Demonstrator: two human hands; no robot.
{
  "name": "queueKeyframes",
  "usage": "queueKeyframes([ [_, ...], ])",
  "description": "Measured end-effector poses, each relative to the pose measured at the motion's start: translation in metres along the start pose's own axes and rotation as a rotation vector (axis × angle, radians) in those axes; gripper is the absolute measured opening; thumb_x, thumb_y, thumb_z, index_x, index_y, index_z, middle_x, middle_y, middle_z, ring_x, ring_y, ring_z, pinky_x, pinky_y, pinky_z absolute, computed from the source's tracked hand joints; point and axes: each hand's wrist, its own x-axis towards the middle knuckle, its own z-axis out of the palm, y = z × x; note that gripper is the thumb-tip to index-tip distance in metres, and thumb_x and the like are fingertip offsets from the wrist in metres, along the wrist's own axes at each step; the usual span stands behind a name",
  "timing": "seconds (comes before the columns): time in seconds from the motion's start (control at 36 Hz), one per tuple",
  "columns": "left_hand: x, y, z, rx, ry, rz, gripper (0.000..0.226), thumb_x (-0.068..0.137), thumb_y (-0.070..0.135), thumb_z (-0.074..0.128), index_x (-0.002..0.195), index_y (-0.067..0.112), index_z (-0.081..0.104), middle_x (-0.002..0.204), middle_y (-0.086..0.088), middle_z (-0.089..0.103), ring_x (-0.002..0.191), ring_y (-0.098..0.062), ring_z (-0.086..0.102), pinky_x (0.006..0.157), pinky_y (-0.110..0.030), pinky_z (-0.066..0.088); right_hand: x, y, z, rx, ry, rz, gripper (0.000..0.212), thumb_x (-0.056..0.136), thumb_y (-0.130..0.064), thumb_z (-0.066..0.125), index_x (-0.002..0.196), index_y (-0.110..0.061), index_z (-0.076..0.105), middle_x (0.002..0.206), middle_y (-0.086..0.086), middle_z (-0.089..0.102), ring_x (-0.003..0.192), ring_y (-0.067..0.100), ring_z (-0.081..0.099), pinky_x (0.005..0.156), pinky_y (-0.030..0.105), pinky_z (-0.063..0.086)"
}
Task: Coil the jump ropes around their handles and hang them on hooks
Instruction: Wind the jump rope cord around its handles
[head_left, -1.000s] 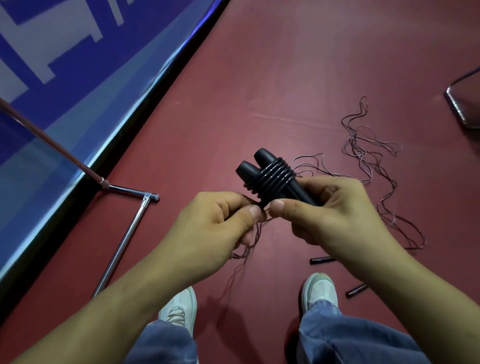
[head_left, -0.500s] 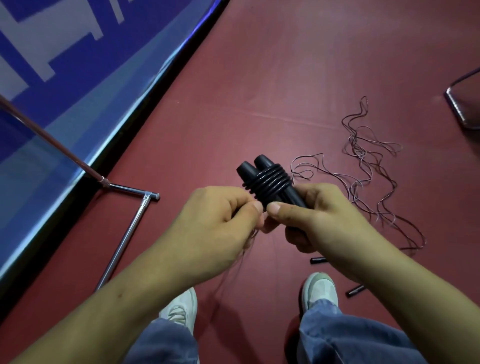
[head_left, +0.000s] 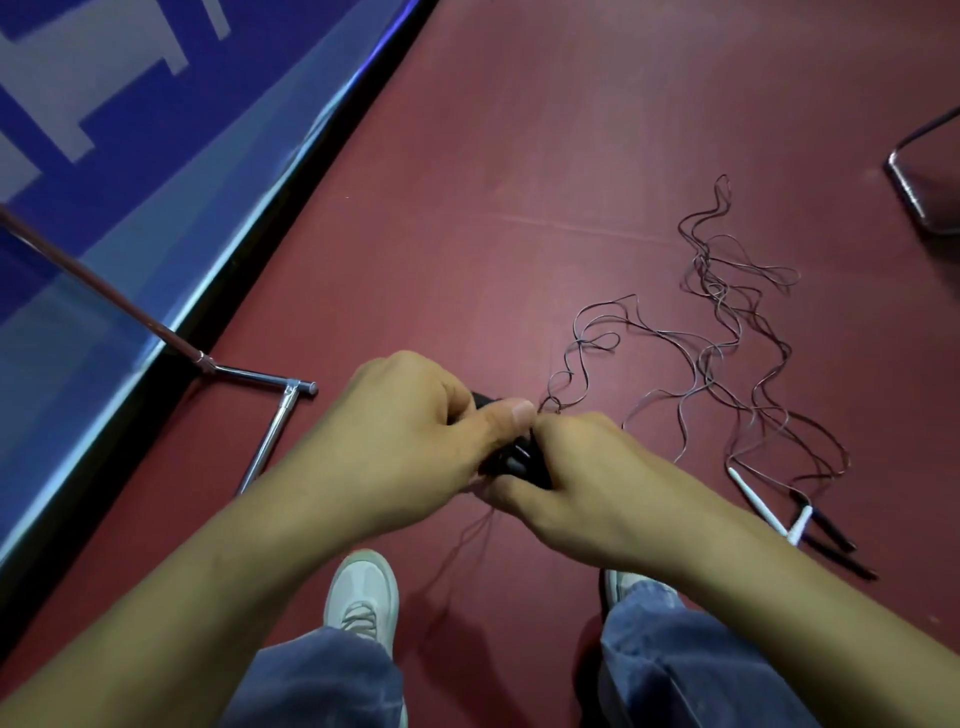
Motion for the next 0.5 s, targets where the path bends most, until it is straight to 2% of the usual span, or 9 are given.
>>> queueKeyframes([
  [0.06,0.001,0.000,-0.004,0.019,-0.045,0.035,0.050,0.079,0.054,0.069,0.062,0.007,0.067,0.050,-0.009,0.055,0.042,-0.011,0.037,0.042,-0.024,0.033,-0.003,-0.001,0.003,-0.010,-0.017,0.005,0.035,0.089,-0.057,0.050,0.080,-0.023,0.050,0.067,0.000,0.056,0.065,0.025,0.056,0.062,0.047,0.052],
  [0.11,0.004,-0.002,-0.008,0.053,-0.085,0.082,0.035,0.078,0.043,0.074,0.064,0.011,0.070,0.050,-0.005,0.052,0.042,-0.009,0.037,0.041,-0.018,0.028,-0.006,-0.003,0.003,-0.046,-0.035,0.019,0.038,0.091,-0.055,0.049,0.074,-0.022,0.044,0.065,0.000,0.054,0.061,0.025,0.055,0.055,0.043,0.047],
  [0.19,0.013,-0.008,-0.014,0.094,-0.100,0.153,0.024,0.081,0.035,0.078,0.067,0.016,0.074,0.052,0.005,0.059,0.046,-0.007,0.048,0.044,-0.017,0.036,-0.011,-0.008,0.004,-0.105,-0.112,0.013,0.041,0.094,-0.053,0.054,0.074,-0.019,0.045,0.064,0.001,0.050,0.054,0.020,0.047,0.050,0.035,0.035],
  [0.22,0.017,-0.010,-0.015,0.073,-0.111,0.168,0.022,0.081,0.034,0.081,0.069,0.017,0.075,0.055,0.007,0.064,0.049,-0.007,0.054,0.048,-0.020,0.042,-0.013,-0.010,0.005,-0.097,-0.148,0.000,0.040,0.095,-0.052,0.056,0.076,-0.018,0.047,0.064,0.001,0.050,0.054,0.019,0.046,0.050,0.034,0.034],
  [0.28,0.022,-0.016,-0.016,-0.006,-0.157,0.183,0.016,0.079,0.031,0.085,0.075,0.018,0.077,0.066,0.001,0.071,0.062,-0.017,0.065,0.063,-0.035,0.054,-0.016,-0.014,0.005,-0.042,-0.211,-0.026,0.038,0.094,-0.052,0.060,0.079,-0.018,0.051,0.066,0.003,0.054,0.056,0.021,0.048,0.052,0.037,0.038],
  [0.33,0.025,-0.020,-0.014,-0.114,-0.205,0.219,0.012,0.078,0.025,0.087,0.081,0.020,0.076,0.070,-0.003,0.071,0.064,-0.021,0.063,0.066,-0.034,0.053,-0.018,-0.016,0.004,0.024,-0.236,-0.044,0.040,0.092,-0.052,0.065,0.078,-0.017,0.053,0.065,0.003,0.054,0.053,0.018,0.047,0.052,0.035,0.039],
  [0.42,0.028,-0.025,-0.014,-0.213,-0.265,0.243,0.011,0.079,0.019,0.085,0.083,0.019,0.075,0.073,-0.006,0.071,0.065,-0.011,0.059,0.066,-0.029,0.051,-0.019,-0.018,0.002,0.100,-0.211,-0.076,0.044,0.089,-0.051,0.071,0.071,-0.016,0.051,0.057,-0.004,0.045,0.048,0.011,0.036,0.048,0.027,0.031],
  [0.5,0.035,-0.037,-0.013,-0.233,-0.307,0.215,0.015,0.083,0.029,0.083,0.080,0.016,0.076,0.079,-0.010,0.074,0.071,-0.019,0.065,0.078,-0.040,0.055,-0.019,-0.019,0.002,0.189,-0.159,-0.135,0.041,0.087,-0.045,0.076,0.069,-0.016,0.052,0.054,-0.007,0.042,0.048,0.009,0.034,0.048,0.027,0.029],
])
